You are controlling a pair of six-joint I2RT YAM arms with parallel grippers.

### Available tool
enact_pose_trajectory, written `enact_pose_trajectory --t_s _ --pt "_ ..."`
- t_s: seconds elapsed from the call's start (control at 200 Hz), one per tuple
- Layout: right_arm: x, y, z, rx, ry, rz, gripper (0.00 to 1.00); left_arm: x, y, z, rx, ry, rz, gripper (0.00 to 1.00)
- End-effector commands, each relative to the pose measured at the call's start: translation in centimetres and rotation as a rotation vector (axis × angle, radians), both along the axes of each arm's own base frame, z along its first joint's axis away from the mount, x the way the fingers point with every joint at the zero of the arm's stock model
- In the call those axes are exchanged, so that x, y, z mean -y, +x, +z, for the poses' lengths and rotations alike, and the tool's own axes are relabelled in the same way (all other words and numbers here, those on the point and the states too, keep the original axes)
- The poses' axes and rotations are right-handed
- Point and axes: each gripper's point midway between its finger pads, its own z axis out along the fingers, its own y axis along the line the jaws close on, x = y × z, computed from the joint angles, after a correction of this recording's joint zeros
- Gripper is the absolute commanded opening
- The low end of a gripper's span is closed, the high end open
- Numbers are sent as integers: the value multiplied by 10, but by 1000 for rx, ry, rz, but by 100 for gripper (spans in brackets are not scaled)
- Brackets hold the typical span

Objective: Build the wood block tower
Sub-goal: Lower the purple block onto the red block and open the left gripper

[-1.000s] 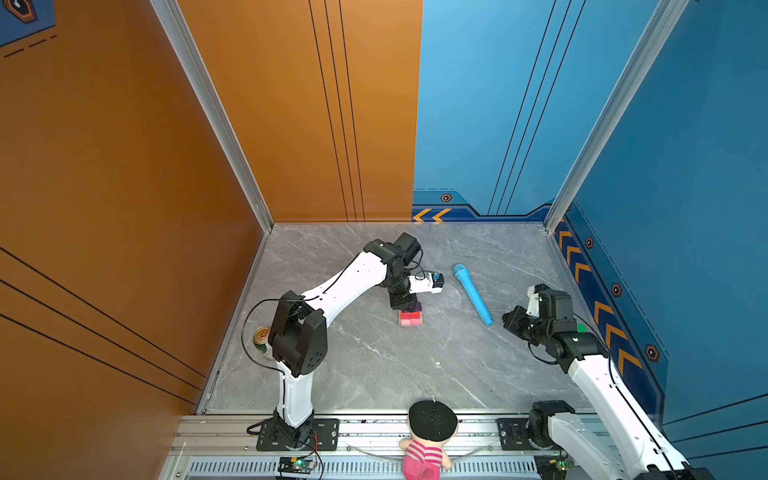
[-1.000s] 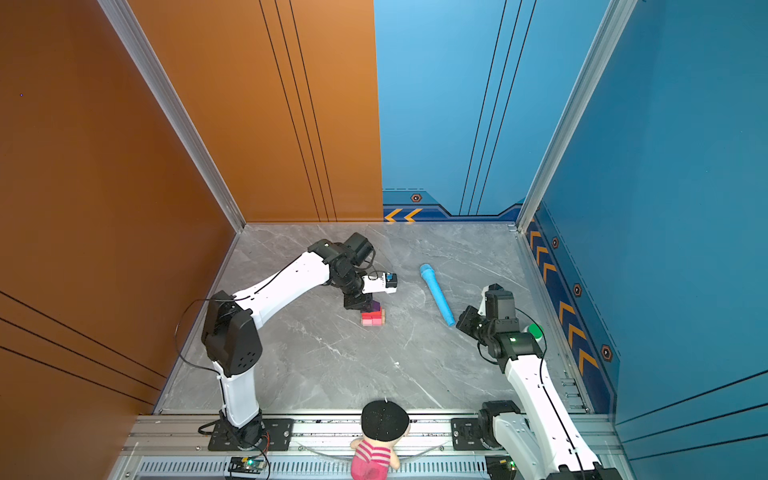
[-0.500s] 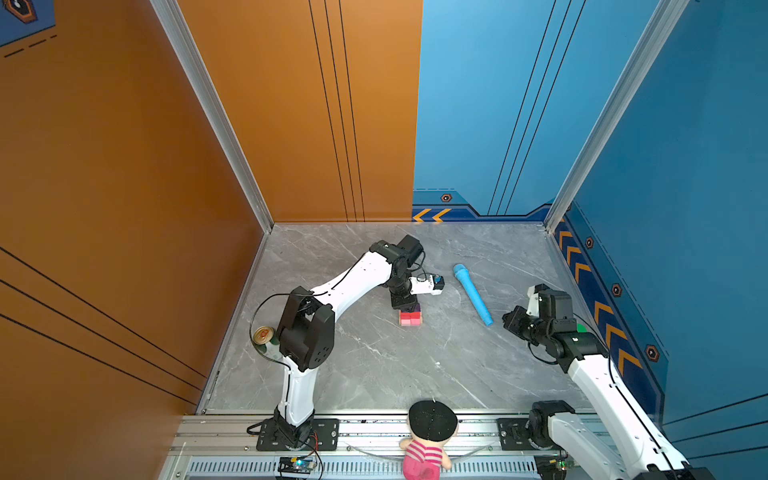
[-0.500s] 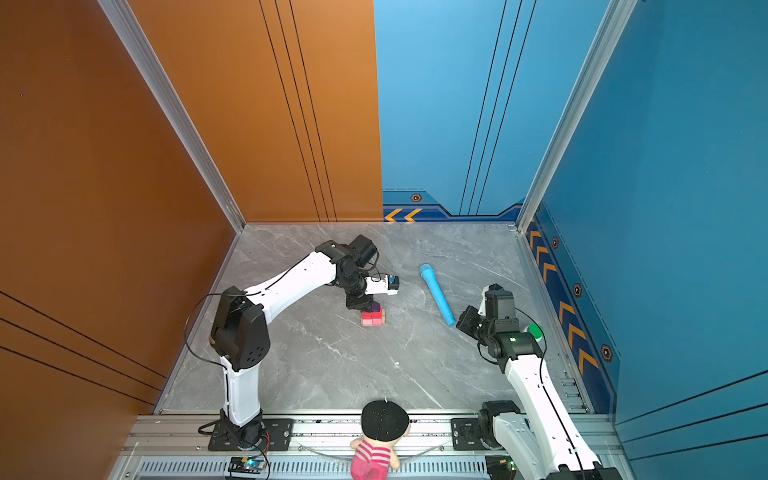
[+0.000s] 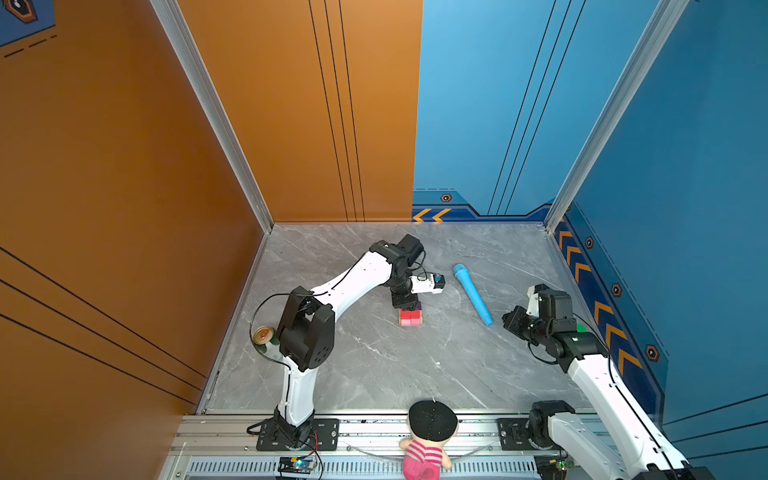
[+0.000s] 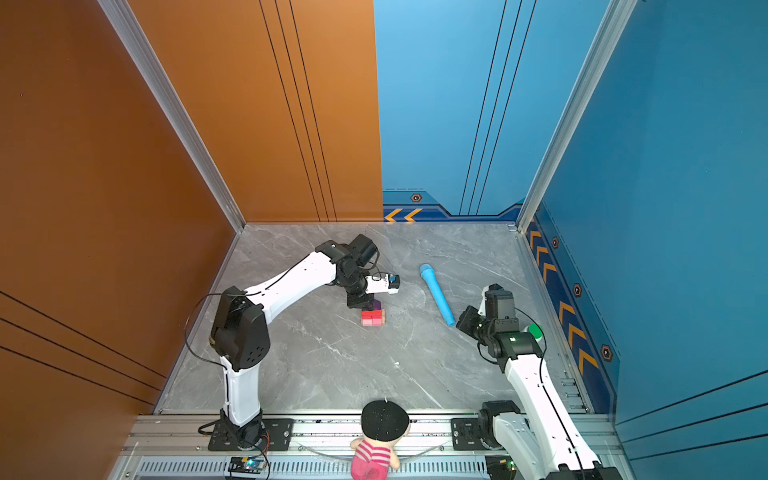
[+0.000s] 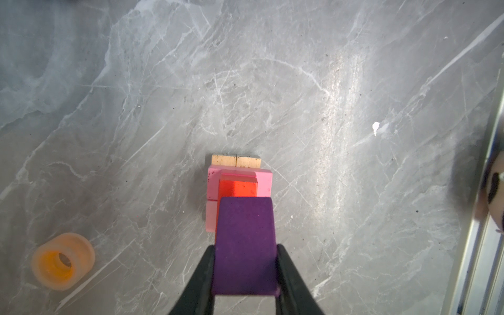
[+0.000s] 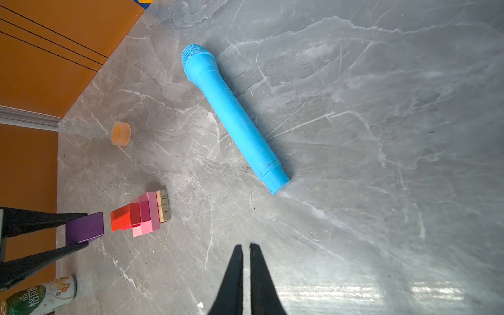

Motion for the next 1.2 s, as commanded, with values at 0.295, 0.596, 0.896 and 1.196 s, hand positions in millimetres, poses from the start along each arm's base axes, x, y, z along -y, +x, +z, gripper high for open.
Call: enact_pose_trajectory --t_s 0.295,0.596,0.896,1.196 --pt "6 0 1 -4 -27 -17 10 -3 0 -18 -22 48 5 27" --pt "6 0 0 -7 -25 -18 10 -2 1 -21 -27 53 7 28" --pt "6 1 -1 -9 -24 -15 10 -1 0 -25 -30 63 6 29" --pt "6 1 -1 -9 -23 -17 10 0 1 -28 -35 67 9 32"
